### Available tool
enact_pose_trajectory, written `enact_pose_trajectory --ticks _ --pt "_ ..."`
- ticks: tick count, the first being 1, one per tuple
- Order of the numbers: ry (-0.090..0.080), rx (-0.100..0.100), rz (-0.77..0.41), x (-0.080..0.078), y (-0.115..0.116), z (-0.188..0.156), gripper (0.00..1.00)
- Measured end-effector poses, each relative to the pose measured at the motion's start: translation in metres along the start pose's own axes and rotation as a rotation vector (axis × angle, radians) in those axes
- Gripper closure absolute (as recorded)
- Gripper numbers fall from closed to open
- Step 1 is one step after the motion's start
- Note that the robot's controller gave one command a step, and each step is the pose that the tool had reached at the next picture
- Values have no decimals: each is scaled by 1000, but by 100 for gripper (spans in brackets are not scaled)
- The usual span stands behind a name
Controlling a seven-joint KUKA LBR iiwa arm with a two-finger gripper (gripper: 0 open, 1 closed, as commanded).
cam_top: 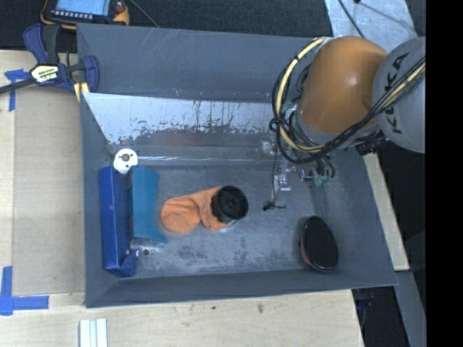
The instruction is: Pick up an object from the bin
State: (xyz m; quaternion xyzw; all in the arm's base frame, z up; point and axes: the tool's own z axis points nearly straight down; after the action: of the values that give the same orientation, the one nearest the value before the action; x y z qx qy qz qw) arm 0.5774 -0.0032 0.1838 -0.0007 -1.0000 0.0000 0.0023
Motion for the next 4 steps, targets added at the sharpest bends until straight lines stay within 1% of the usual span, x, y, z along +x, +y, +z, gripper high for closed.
enact_pose_trajectory --ticks 1,2,3,4 --pt "-8 0 0 -1 0 -5 0" --pt "-13 0 12 -15 19 65 0" --pt "-2 0 2 -17 26 75 0" --pt "-8 -1 77 -10 43 75 0"
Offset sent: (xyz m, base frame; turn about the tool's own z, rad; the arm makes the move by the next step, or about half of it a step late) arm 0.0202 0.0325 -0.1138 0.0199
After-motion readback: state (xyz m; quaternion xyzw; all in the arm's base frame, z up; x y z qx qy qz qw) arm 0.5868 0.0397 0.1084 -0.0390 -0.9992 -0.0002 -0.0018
